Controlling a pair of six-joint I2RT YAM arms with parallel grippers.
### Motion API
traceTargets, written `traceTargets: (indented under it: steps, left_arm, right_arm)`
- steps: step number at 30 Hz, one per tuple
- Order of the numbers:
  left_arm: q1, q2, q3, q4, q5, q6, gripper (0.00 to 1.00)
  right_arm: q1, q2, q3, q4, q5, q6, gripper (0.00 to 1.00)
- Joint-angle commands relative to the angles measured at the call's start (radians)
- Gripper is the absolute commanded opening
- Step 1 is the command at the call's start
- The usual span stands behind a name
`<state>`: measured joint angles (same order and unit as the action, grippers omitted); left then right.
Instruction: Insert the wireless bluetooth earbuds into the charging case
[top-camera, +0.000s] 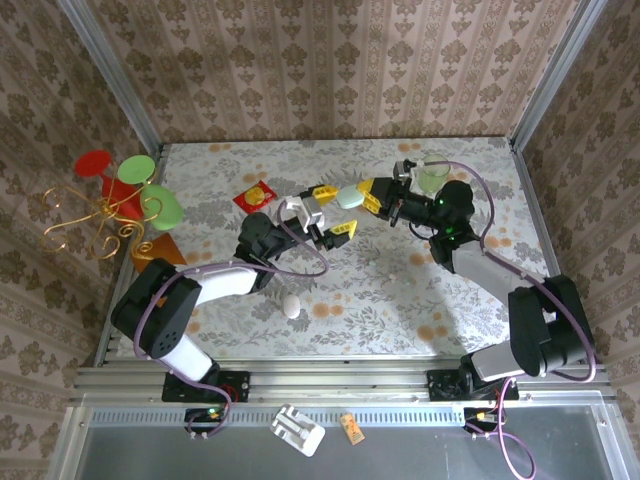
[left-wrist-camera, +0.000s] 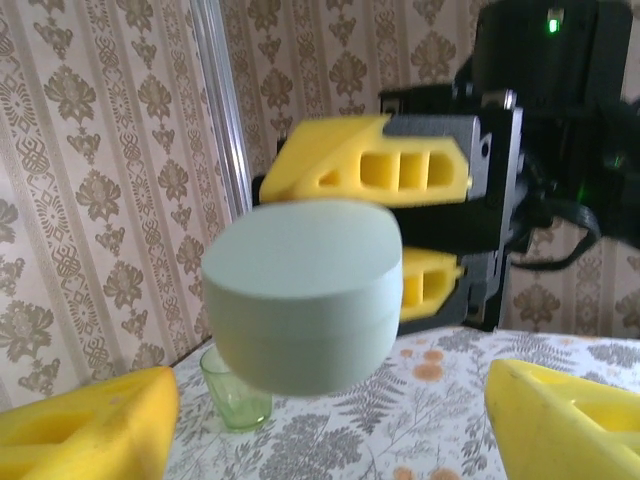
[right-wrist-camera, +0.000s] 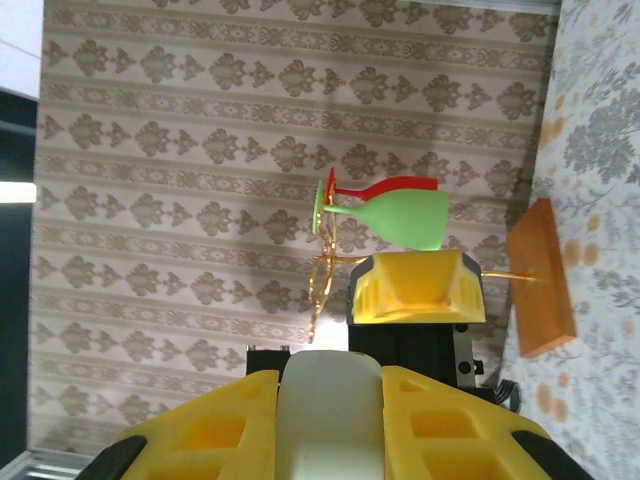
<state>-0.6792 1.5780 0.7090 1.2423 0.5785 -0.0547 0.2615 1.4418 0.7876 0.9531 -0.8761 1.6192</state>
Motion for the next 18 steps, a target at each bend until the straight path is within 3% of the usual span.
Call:
traceTargets:
  steps: [1, 11, 18]
  left_arm:
    - [-0.001, -0.001, 0.037, 0.056, -0.002, -0.048, 0.76]
    - [-0.003, 0.018, 0.049, 0.054, -0.037, -0.023, 0.6]
    - [-0.007, 0.037, 0.07, 0.054, -0.031, -0.02, 0.57]
  right_arm:
    - [-0.004, 0.022, -0.019, 0.158, -0.004, 0.105, 0.21]
    - [-0.004, 0.019, -0.027, 0.149, 0.004, 0.113, 0.2]
    - [-0.001, 0.029, -0.022, 0.141, -0.003, 0.114, 0.19]
